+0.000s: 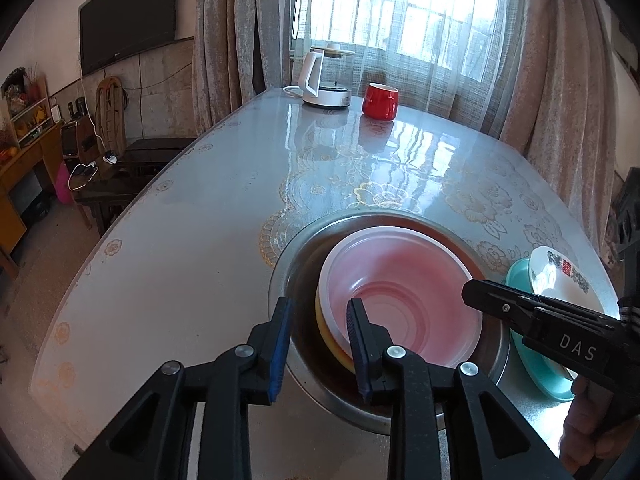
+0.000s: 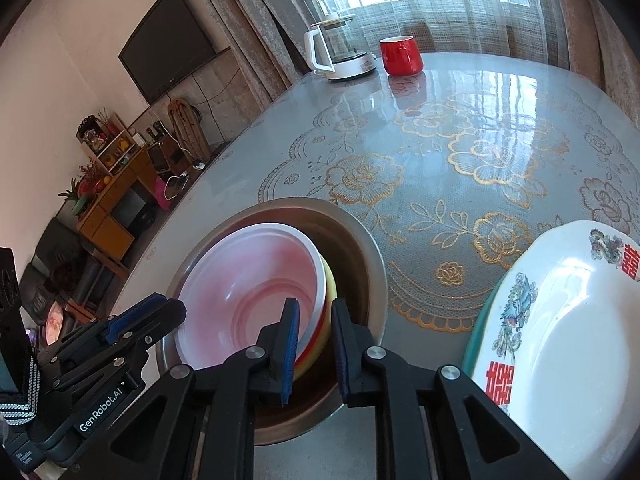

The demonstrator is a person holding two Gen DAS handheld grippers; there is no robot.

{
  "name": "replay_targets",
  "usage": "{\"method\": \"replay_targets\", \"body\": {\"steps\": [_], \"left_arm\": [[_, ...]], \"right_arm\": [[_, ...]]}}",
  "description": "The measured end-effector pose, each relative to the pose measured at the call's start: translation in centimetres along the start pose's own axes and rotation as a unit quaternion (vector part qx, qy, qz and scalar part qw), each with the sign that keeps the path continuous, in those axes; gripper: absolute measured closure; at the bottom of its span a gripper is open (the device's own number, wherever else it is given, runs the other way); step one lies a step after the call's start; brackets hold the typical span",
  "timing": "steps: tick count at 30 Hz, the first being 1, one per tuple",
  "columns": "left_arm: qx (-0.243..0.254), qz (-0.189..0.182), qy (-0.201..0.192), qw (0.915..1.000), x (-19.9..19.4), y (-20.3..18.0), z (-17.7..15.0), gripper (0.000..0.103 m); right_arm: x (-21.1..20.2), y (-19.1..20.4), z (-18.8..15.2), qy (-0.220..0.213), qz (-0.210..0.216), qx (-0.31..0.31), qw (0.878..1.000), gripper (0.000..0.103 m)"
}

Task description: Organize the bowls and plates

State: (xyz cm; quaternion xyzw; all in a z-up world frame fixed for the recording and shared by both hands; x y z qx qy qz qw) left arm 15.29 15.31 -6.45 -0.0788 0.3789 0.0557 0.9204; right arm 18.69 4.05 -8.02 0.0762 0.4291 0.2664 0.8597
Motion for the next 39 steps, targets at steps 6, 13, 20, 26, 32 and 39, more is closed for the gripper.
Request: {"method": "replay_targets", "body": {"steps": [6,13,20,26,32,39], "left_arm": [[-0.024,0.011,-0.017,0.9995,-0.8,1.3,0.6,0.067],[-0.028,0.027,-0.02,0.999,-1.4,2.7,-0.1,0.067],[-0.053,0.013,-0.013,0.9984,-1.2,4.1,-1.0,0.067],[-0.058,0.0,-0.022,0.9981,-1.4,4.3,-1.0,0.067],[-0.067,-0.007,-0.029,0.9973,-1.5,4.4,-0.9,0.062],[-0.087,-0.029,-0.037,0.9951,-1.9,4.2,-0.5,0.05]], "right_arm": [[-2.0,-0.9,0.2,-0.025,-0.001,0.013,1.0,0.083],[-3.4,-0.8,-0.2,-0.036,0.003,0.003,0.999,0.083],[-2.7,-0.8,-1.4,-0.022,-0.01,0.001,1.0,0.077],[-2.6,-0.7,-2.0,-0.017,-0.018,-0.007,1.0,0.076],[-2.8,0.0,-2.6,-0.013,-0.022,-0.04,0.999,0.072],[-3.0,0.2,-3.1,-0.007,-0.02,-0.053,0.998,0.071]]}}
Point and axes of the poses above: each gripper's, at about its wrist camera, not at the fingertips, and x roughly the way its jaws point, y to its left, z to its top, the point moved 9 cm from there along x, roughly the way its jaws point, and after that the axes turned 1 degree about -y, right-handed, at the moved point
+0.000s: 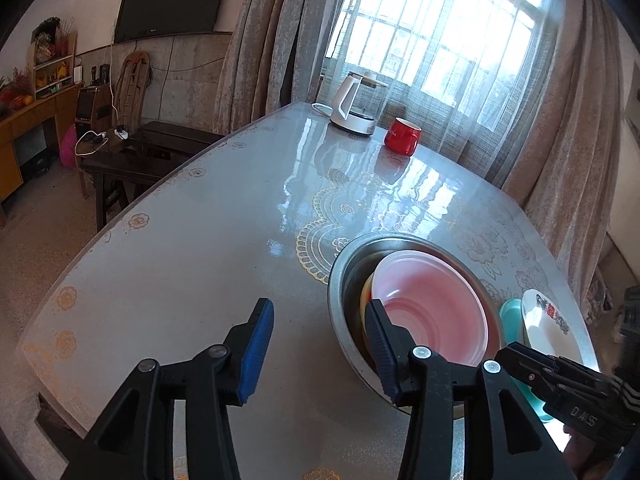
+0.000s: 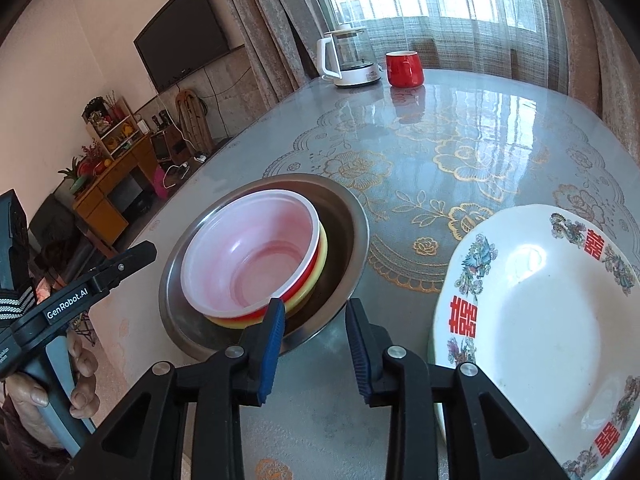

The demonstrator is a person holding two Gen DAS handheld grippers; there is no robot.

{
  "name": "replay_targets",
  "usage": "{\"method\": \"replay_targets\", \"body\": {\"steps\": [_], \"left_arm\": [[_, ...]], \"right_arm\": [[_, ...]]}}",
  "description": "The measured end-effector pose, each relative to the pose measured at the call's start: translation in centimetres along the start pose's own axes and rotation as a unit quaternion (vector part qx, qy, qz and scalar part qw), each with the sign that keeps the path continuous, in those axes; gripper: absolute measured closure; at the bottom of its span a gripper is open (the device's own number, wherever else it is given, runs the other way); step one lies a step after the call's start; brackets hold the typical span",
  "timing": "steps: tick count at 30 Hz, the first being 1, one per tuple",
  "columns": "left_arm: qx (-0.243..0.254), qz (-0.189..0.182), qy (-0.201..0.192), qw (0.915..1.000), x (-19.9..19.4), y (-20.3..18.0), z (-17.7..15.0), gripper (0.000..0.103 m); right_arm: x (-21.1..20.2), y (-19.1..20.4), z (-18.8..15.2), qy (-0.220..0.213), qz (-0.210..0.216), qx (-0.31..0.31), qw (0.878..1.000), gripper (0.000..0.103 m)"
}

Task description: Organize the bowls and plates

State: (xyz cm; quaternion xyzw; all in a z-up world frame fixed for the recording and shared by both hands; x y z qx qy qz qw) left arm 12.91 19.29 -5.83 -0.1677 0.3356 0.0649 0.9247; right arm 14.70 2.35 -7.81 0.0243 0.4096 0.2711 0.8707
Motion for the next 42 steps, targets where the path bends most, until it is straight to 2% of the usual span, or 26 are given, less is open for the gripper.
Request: {"method": "replay_targets", "body": {"steps": [5,7,10,13,18,21,25,27,32,34,36,38,42], "left_arm": [[-0.012,-0.017,0.014,0.9997,0.1,-0.2,-0.3,0.046],[-0.015,-0.012,0.019,0.9997,0.4,0.1,-0.4,0.044],[-0.013,-0.014,0.027,0.9994,0.7,0.4,-0.6,0.044],[-0.021,-0.016,0.016,0.9995,0.6,0.9,-0.4,0.044],[-0.009,0.0,-0.004,0.9999,0.3,1.8,0.2,0.044],[-0.019,-0.032,0.008,0.9993,0.3,1.9,0.2,0.045],[-0.019,-0.051,0.011,0.9985,0.2,1.6,0.3,0.046],[-0.014,-0.059,0.017,0.998,0.2,1.2,0.4,0.046],[-0.012,-0.059,0.033,0.9976,0.9,0.9,0.2,0.046],[-0.01,-0.051,0.045,0.9976,1.5,0.9,0.0,0.055],[-0.003,-0.037,0.055,0.9978,2.1,1.1,-0.2,0.069],[0.003,-0.042,0.052,0.9977,2.3,0.8,-0.1,0.075],[0.019,-0.05,0.049,0.9973,2.6,0.1,0.0,0.075]], "right_arm": [[-0.6,-0.4,0.4,-0.015,0.014,0.015,1.0,0.069],[-1.0,-0.8,0.7,-0.025,0.014,0.022,0.999,0.055],[-1.5,-1.2,1.1,-0.038,0.016,0.028,0.999,0.048],[-1.4,-1.6,1.2,-0.037,0.025,0.039,0.998,0.04],[-1.4,-1.9,1.2,-0.029,0.05,0.065,0.996,0.039],[-1.3,-2.3,1.3,-0.018,0.055,0.079,0.995,0.039],[-1.1,-2.4,1.9,-0.012,0.054,0.09,0.994,0.039],[-1.1,-2.2,2.3,-0.019,0.044,0.077,0.996,0.043],[-0.1,-2.4,2.8,-0.01,0.014,0.058,0.998,0.065],[0.5,-2.6,2.9,-0.004,0.001,0.052,0.999,0.074],[0.9,-2.7,3.1,0.001,-0.003,0.047,0.999,0.075],[1.2,-2.7,3.3,0.005,-0.004,0.045,0.999,0.076],[2.2,-3.0,3.4,0.017,-0.013,0.048,0.999,0.076]]}}
Point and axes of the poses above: each gripper's, at about its wrist camera, not at the fingertips, and x roughly the way its jaws point, y to its left, z to its top, the point moved 9 cm from there along x, roughly the way its jaws point, and after that the axes turned 1 degree about -y, right-handed, at the moved point
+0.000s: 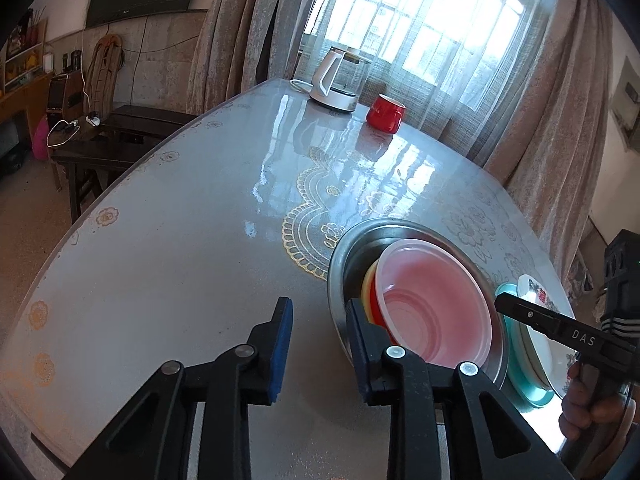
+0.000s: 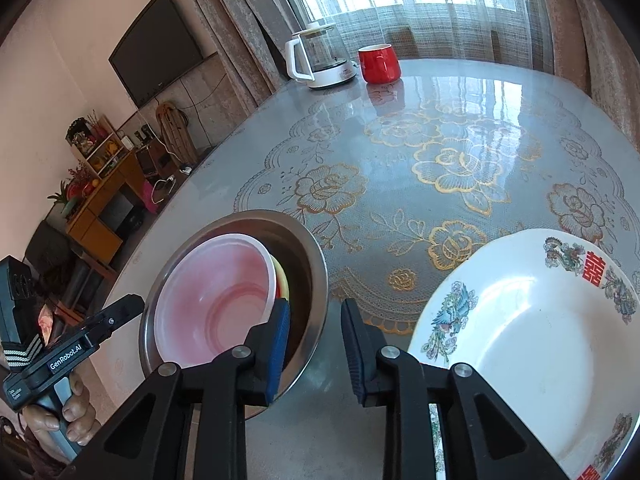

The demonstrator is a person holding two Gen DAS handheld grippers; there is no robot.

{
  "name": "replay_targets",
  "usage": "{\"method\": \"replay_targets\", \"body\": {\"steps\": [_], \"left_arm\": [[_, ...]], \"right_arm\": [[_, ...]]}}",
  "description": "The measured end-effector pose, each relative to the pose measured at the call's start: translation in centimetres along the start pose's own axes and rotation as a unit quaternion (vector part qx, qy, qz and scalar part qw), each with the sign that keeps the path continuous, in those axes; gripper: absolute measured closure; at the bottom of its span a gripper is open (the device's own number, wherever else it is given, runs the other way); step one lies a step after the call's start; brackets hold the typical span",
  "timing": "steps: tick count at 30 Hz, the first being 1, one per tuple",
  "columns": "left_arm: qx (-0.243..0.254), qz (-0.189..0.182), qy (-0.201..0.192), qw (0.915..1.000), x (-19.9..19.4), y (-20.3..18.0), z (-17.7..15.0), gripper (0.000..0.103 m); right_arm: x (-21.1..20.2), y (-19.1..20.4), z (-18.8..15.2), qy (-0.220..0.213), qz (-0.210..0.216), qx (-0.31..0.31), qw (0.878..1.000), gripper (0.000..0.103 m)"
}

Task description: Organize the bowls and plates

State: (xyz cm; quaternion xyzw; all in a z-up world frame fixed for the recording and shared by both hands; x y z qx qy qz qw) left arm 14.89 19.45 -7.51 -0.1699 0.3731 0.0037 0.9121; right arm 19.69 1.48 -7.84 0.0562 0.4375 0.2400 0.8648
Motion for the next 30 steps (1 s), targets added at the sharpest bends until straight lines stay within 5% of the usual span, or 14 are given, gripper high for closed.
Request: {"method": "replay_targets", "body": {"steps": [4,7,30], "left_arm": [[0.017,0.001,0.0,0.9998,0.8,-0.6,0.1,0.076],[0.035,0.003,0.013,0.9993,1.9,-1.2,-0.4,0.085],[0.046,0.035,-0.002,0.9983,0.9,-1.0,-1.4,0.084]], "right_arm": [[0.8,0.2,-0.3,0.012,-0.002,-0.006,1.0,0.076],[1.6,0.2,-0.9,0.025,-0.008,-0.014,1.0,0.077],[2.5,2.0,-1.5,0.032,-0.034,-0.083,0.995,0.083]]}}
Point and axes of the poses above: each gripper's, at about its wrist camera, not at the fingertips, and x roughly the way its jaws point, y to its left, z to its top, the point moved 9 cm from there along x, roughly the way its jaws point, and after that the axes turned 1 degree about -y, right-handed, at the moved point
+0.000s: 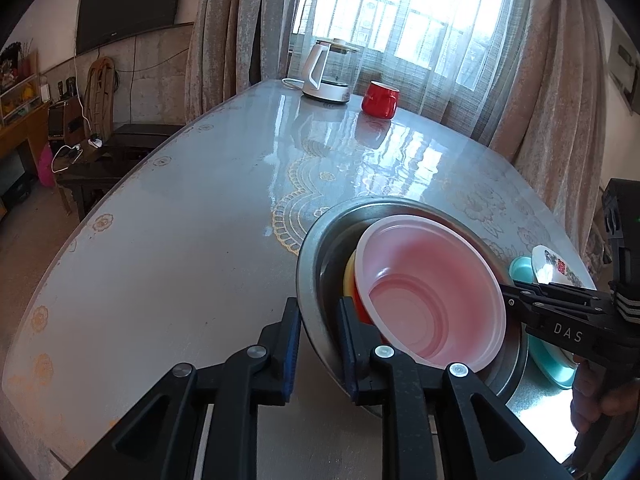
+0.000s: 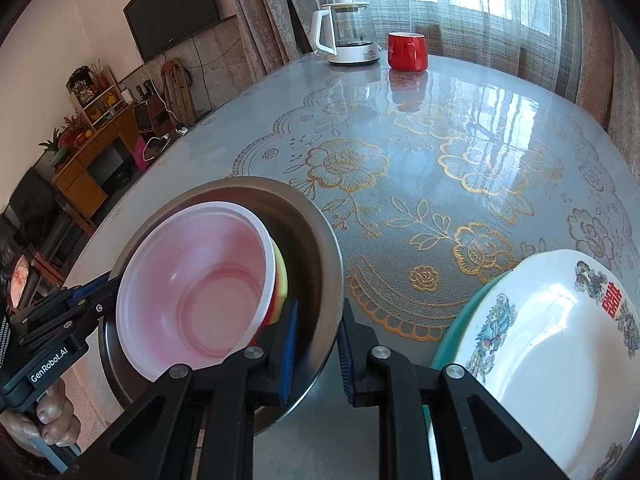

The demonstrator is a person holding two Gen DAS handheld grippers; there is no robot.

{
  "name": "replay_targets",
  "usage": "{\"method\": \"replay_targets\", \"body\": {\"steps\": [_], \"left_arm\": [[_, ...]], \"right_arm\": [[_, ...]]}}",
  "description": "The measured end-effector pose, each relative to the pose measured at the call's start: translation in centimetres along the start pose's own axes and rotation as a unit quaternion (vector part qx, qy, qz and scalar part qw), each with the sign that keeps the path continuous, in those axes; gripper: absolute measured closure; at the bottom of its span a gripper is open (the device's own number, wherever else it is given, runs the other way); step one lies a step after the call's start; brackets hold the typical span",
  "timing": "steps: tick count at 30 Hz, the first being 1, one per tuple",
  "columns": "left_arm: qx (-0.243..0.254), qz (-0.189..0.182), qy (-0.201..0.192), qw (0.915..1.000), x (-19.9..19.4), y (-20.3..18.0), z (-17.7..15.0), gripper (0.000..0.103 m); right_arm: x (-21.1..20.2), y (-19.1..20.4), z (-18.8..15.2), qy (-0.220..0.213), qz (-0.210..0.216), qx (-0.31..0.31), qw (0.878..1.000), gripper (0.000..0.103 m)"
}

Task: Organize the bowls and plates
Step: 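Lift the steel basin with both grippers over the stacked plates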

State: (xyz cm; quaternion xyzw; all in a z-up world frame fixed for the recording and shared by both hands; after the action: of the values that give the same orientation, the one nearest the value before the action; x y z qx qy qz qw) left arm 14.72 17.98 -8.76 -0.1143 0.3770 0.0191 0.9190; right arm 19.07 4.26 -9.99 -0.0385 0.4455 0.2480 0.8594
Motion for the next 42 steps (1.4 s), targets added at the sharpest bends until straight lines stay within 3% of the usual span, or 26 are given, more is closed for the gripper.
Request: {"method": "replay_targets", "body": {"steps": [15,25,42], "left_arm": [[-0.017,0.014,0.003,0.9998,-1.3,1.1,-0.8,0.085],[-0.017,0.009,-0.021,0.9996,-3.7,0.8,-0.3,0.085],[0.036,-0.046,-0.041,0.9974,-5.5,-6.2,2.1,0.085]], "right_arm": [[-0.5,1.4,-0.6,0.0,0.021,0.006,1.0,0.083],[-2.7,2.3,-0.6,-0.026,0.048,0.02,0.998,0.083],[-9.1,-2.6,-0.9,-0.092,0.054,0.081,0.991,0.083]]}}
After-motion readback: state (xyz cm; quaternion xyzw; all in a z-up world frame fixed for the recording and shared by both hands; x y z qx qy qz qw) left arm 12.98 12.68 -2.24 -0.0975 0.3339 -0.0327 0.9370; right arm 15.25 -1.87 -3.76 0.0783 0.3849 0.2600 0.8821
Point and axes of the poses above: each gripper's, at about its wrist camera, not at the fingertips, and x roughly the way its jaws point, y to its left, z to its top, the point moved 9 cm from there along x, roughly the way its jaws point, and after that the axes turned 1 degree about -y, right-handed, at the moved point
